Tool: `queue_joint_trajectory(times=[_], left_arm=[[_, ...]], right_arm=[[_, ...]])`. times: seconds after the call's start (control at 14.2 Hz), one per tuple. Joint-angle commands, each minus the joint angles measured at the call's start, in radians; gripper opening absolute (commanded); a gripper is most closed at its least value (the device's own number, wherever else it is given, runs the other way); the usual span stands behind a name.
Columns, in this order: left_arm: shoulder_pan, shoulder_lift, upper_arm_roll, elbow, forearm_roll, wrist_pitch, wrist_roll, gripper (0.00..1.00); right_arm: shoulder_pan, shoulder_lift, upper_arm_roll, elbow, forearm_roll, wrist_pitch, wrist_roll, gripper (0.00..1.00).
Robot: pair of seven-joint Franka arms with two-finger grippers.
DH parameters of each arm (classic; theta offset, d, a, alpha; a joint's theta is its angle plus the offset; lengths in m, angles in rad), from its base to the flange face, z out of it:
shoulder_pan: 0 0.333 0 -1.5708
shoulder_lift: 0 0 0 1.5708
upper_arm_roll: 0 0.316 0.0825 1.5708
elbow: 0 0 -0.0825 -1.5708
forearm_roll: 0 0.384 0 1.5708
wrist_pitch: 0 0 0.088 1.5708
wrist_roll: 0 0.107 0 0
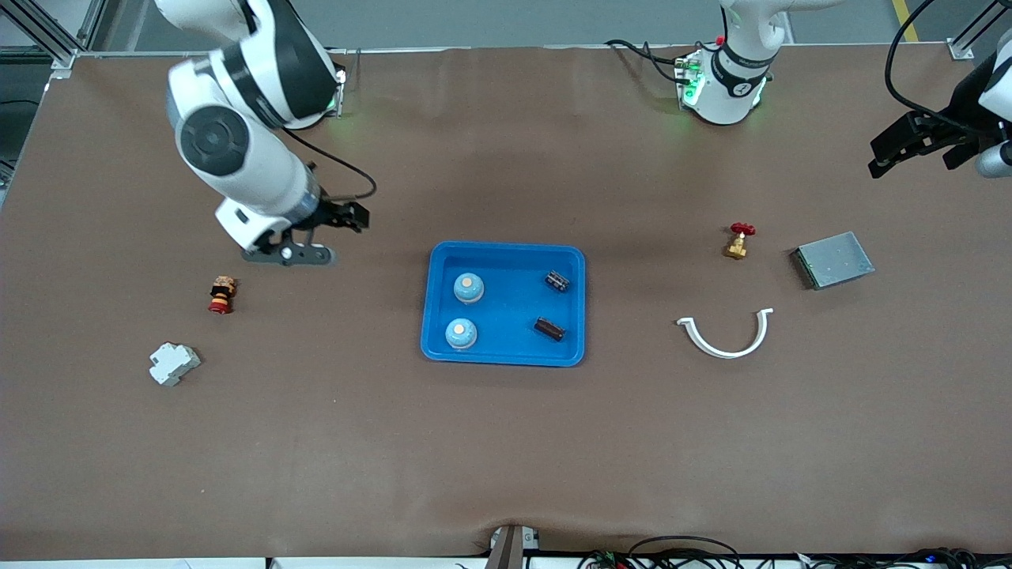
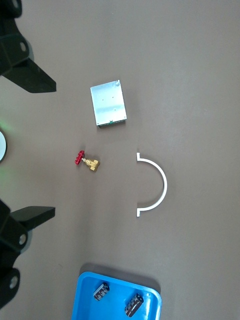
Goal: Place electrolytic capacitor and blue bell in tray
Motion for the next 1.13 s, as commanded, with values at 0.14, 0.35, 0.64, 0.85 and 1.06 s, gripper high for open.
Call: queue_joint_trajectory(times=[0.14,0.35,0.64,0.85,1.06], left_arm=[[0.003,0.017,0.002,0.016,-0.018,0.008,0.018,1.00],[0.003,0.017,0.002,0.016,-0.020,0.010,0.019,1.00],[0.003,0.017,0.000,0.019,-0.021,0.010,0.021,1.00],[0.006,0.019,0.000,0.019,-0.020,0.017,0.021,1.00],[0.005,0.020,0.000,0.019,-0.021,0.042,0.019,1.00]], right_arm=[[-0.202,-0.166,0.013,-0.025,-0.011,-0.061,-0.213,1.00],[-0.316,-0.160,0.014,0.084,-0.037,-0.159,-0.271,1.00],[-0.425,-0.091,0.013,0.280,-0.066,-0.188,-0.285,1.00],[-0.514,-0.046,0.014,0.350,-0.045,-0.188,-0.293,1.00],[-0.534,-0.035,0.016,0.356,-0.017,-0.190,-0.351,1.00]])
